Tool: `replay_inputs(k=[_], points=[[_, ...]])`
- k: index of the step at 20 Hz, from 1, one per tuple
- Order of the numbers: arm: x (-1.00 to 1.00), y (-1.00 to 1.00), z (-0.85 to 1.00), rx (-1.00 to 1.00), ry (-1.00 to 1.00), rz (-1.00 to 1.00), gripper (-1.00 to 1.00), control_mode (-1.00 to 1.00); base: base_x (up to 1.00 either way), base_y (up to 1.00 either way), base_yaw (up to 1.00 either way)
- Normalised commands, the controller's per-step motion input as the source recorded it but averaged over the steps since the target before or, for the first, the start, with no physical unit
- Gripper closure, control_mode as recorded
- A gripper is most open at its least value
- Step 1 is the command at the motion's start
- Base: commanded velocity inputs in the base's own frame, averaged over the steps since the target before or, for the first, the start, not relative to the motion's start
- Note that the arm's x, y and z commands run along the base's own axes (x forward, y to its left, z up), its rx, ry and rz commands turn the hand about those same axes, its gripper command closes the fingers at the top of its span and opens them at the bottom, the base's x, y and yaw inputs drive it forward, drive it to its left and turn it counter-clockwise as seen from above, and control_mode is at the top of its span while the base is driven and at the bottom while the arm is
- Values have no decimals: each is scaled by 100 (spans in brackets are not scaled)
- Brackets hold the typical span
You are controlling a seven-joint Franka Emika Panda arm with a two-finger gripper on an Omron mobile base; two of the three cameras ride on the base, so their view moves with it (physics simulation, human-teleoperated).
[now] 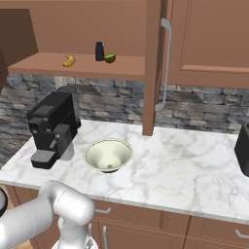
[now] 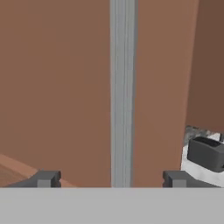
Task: Open the cabinet. Pick the kiwi and banana from the cabinet and place them into the bowl. Then close the cabinet.
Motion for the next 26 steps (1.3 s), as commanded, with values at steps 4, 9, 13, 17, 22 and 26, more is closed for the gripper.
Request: replay_inputs(k=[4, 9, 13, 17, 22, 26], points=[[-29, 0, 0, 0, -1, 0, -100, -100, 0, 0, 0], [-57, -4, 3, 0, -1, 0, -100, -100, 0, 0, 0], [-58, -22, 7, 0, 0, 0, -100, -100, 0, 0, 0], [-17, -70, 0, 0, 0, 5, -100, -100, 0, 0, 0], [-5, -88, 0, 0, -3, 7, -100, -100, 0, 0, 0], [-1, -85, 0, 0, -3, 5, -100, -100, 0, 0, 0]])
